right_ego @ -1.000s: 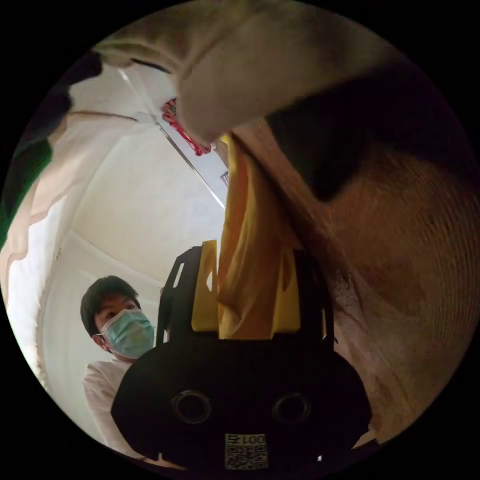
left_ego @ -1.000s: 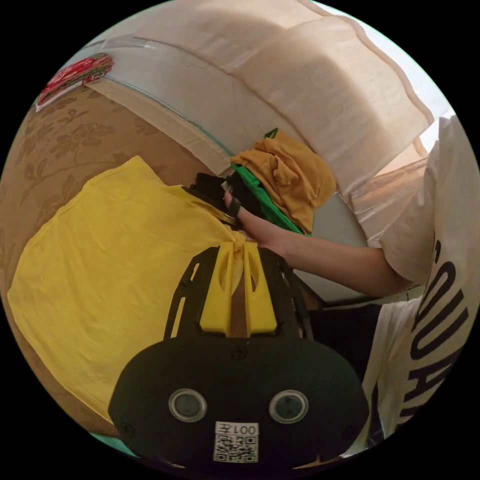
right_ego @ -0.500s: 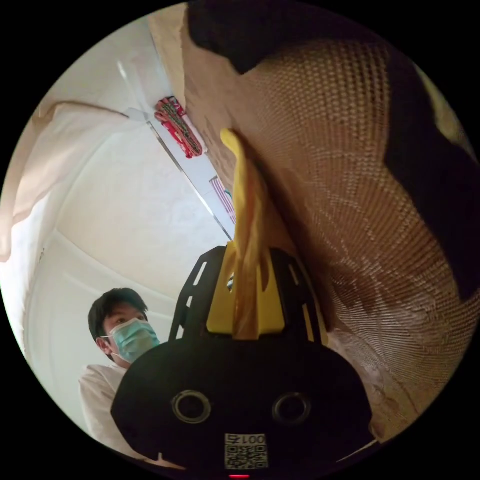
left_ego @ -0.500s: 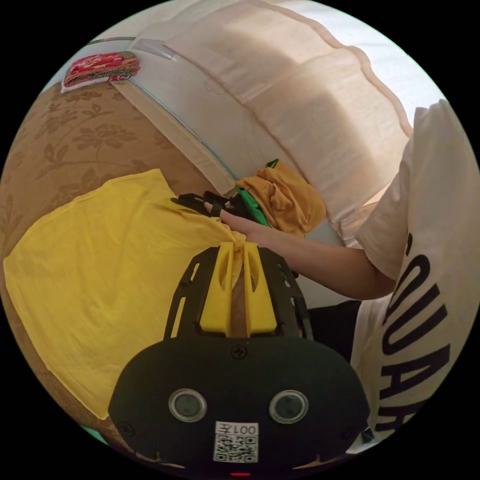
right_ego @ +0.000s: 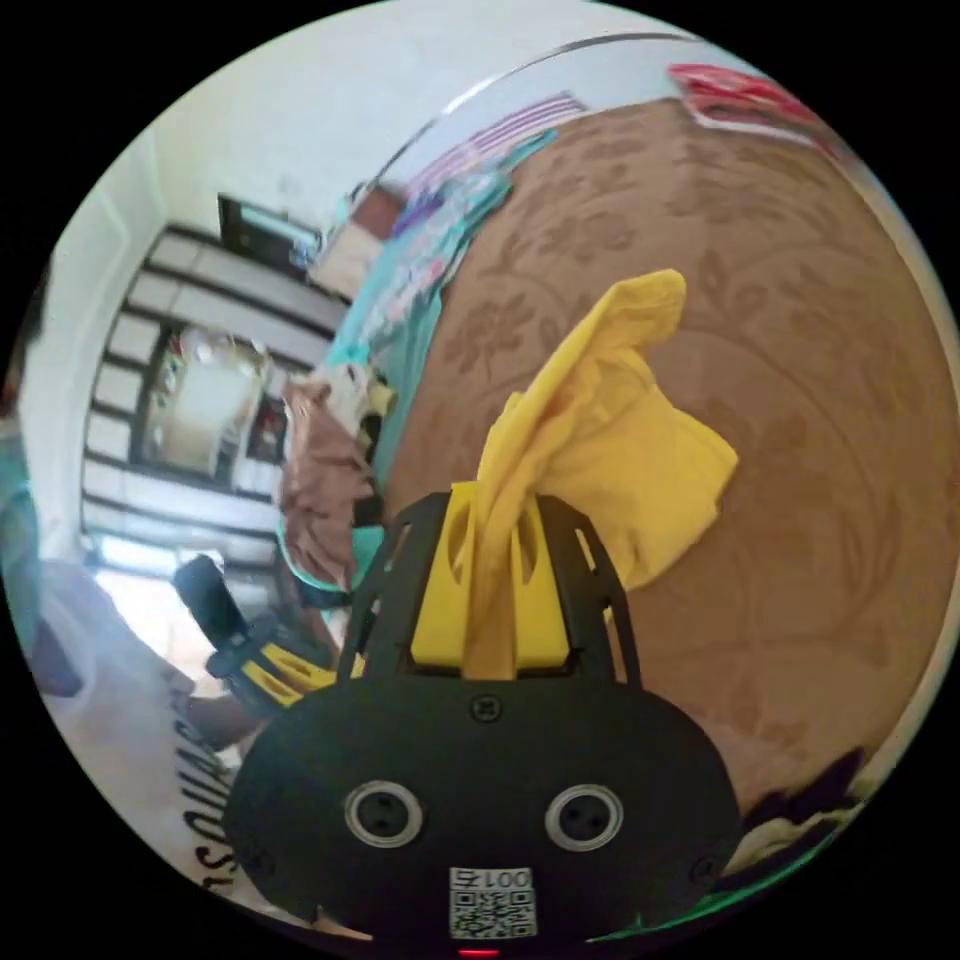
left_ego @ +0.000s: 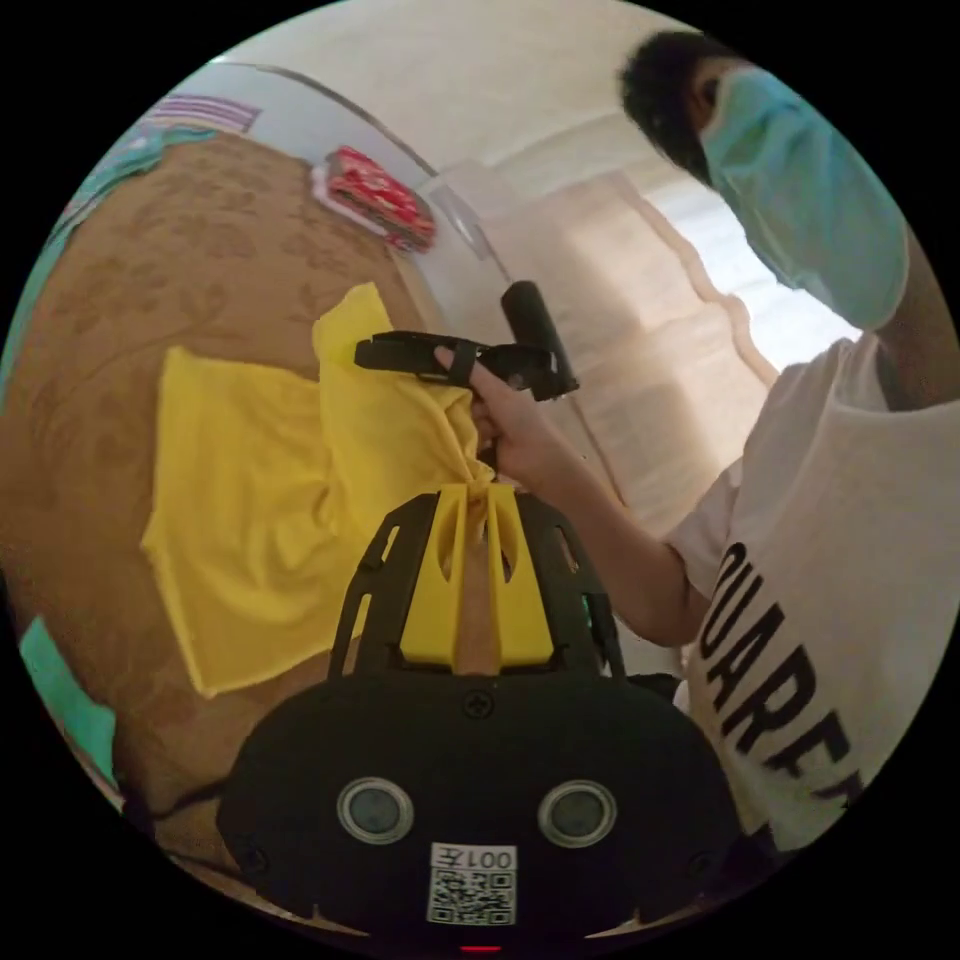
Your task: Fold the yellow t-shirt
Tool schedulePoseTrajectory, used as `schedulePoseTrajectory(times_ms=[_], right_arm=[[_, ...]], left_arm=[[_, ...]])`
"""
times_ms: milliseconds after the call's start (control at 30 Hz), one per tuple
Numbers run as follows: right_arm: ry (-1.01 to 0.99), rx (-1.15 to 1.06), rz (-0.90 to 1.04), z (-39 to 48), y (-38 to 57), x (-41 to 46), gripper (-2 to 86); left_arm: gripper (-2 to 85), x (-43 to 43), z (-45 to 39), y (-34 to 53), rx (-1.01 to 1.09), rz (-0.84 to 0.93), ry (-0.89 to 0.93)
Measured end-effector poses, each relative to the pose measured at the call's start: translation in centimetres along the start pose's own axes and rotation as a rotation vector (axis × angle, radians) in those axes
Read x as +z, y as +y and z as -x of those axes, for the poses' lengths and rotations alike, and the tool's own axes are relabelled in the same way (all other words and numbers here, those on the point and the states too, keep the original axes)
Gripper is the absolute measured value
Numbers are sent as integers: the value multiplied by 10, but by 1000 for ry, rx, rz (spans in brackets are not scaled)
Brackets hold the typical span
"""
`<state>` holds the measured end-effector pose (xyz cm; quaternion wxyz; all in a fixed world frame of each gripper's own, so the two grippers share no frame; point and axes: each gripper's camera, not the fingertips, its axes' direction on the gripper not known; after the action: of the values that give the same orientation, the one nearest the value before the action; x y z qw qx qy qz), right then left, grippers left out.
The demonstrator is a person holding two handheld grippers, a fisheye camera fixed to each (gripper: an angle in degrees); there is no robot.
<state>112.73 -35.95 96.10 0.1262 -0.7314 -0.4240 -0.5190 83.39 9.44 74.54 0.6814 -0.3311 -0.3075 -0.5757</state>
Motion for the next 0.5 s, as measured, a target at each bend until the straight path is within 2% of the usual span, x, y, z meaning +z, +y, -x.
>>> schedulePoseTrajectory(times_ms=[67, 133, 233, 367, 500], right_arm=[[75, -138, 92, 45, -18, 52, 64], [29, -169, 107, 68, -21, 69, 72], [55, -209, 32, 106, -13, 54, 71], [218, -189, 87, 140, 13, 34, 81], [328, -211, 231, 172, 51, 37, 105]], left_arm=[[-8, -16, 30, 21, -80, -5, -91], [-9, -31, 71, 54, -223, 35, -197], [-9, -39, 99, 91, -331, 77, -130], [-9, -28, 94, 111, -331, 149, -56], [-8, -20, 65, 101, -213, 174, -183]])
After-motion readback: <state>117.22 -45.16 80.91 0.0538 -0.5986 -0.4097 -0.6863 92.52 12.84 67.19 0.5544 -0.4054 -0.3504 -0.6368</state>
